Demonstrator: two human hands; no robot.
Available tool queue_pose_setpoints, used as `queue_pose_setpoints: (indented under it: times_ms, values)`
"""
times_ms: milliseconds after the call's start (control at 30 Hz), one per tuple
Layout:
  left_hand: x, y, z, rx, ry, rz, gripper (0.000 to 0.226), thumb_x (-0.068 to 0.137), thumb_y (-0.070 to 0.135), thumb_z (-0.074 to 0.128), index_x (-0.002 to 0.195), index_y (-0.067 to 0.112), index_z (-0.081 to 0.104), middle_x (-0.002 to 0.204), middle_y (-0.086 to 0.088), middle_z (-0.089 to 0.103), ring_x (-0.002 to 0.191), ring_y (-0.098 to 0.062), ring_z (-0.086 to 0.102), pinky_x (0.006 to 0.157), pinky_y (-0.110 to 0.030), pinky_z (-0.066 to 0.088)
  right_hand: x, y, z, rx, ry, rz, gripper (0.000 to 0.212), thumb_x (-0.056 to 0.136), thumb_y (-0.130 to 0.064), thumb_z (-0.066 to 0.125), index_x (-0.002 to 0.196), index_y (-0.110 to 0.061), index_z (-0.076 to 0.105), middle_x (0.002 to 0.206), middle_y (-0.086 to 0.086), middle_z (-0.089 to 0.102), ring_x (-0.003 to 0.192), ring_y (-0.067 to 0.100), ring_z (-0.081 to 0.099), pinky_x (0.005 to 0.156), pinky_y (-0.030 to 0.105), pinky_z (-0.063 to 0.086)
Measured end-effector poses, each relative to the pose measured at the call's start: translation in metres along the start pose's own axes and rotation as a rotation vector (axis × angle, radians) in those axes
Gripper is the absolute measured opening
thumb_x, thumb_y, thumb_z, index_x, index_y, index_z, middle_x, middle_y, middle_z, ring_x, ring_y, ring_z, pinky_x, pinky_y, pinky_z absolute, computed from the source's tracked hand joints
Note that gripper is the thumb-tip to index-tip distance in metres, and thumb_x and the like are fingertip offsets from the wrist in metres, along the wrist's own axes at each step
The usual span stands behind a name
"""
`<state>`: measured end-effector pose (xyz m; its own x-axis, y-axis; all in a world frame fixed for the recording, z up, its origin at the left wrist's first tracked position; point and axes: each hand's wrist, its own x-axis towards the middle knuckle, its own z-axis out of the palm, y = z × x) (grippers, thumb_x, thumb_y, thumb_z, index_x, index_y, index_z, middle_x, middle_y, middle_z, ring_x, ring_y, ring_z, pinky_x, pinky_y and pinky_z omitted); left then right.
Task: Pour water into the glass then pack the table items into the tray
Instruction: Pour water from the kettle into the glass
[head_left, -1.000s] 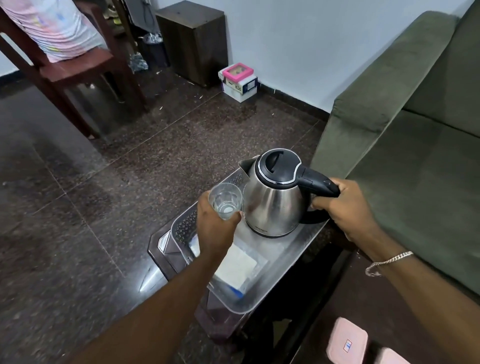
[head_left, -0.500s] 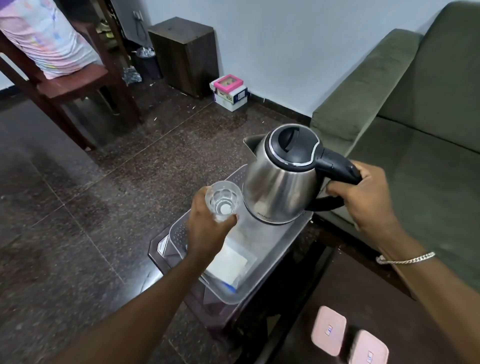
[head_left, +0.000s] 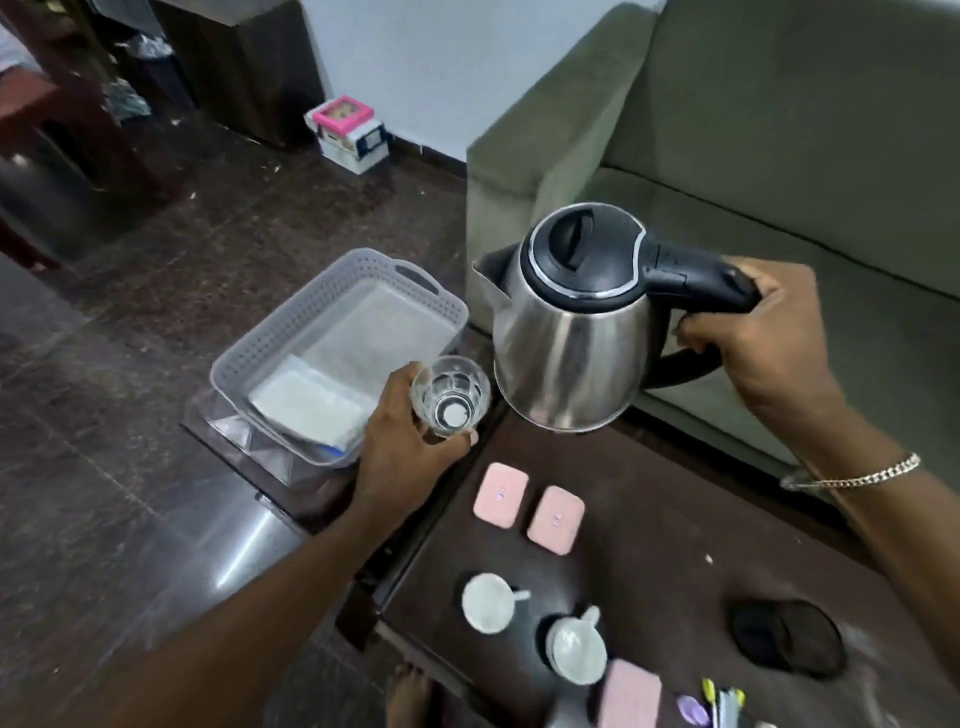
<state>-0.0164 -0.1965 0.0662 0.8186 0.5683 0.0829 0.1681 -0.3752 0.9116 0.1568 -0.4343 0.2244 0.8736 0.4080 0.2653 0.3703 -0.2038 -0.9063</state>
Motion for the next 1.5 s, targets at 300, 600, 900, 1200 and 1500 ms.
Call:
queue_pose_setpoints:
  times_ms: [300,600,900,1200,1500]
  values:
    - [-0.11,0.006,0.116,-0.072,-0.197,-0.025,0.082,0.058,0.024,0.091,0.131,0.033,0.052,0.123,0.012,0.062,0.115,-0.015,0.064,0.093,-0.047,0.058,-0.104,0.032,-0.111,-0.177,-0.002,0.187,0.024,0.051,0.001,0.058,0.073,0.011,0.055,0.061,0.014,0.044,0.058,0.017,0.044,0.041,0.056,0.044]
    - [-0.168,0.012,0.213,-0.045,-0.404,-0.046,0.085,0.061,0.026,0.086,0.136,0.029,0.046,0.127,0.009,0.058,0.118,-0.016,0.061,0.097,-0.046,0.055,-0.157,0.059,-0.194,-0.415,-0.085,0.194,0.034,0.054,-0.031,0.066,0.058,-0.007,0.042,0.052,0.007,0.032,0.05,0.013,0.031,0.042,0.034,0.025]
    - [-0.184,0.01,0.26,0.007,-0.504,-0.021,0.084,0.065,0.019,0.084,0.136,0.03,0.042,0.13,0.01,0.053,0.115,-0.016,0.061,0.097,-0.043,0.054,-0.162,0.087,-0.238,-0.763,-0.289,0.087,0.04,0.066,-0.001,0.076,0.057,-0.016,0.04,0.049,0.004,0.034,0.052,0.012,0.024,0.044,0.04,0.027]
    - [-0.181,0.003,0.285,0.032,-0.534,-0.038,0.081,0.065,0.012,0.083,0.137,0.022,0.045,0.13,0.006,0.052,0.114,-0.019,0.061,0.095,-0.045,0.055,-0.163,0.102,-0.235,-1.117,-0.5,-0.089,0.036,0.054,-0.01,0.061,0.056,-0.025,0.028,0.049,0.007,0.049,0.05,0.04,0.044,0.044,0.038,0.041]
    - [-0.179,-0.013,0.293,0.028,-0.544,-0.04,0.08,0.064,0.007,0.086,0.133,0.018,0.047,0.126,0.002,0.055,0.111,-0.018,0.061,0.097,-0.043,0.052,-0.162,0.109,-0.222,-1.249,-0.56,-0.18,0.024,0.051,-0.024,0.046,0.057,-0.026,0.023,0.05,0.004,0.052,0.047,0.036,0.037,0.047,0.027,0.028]
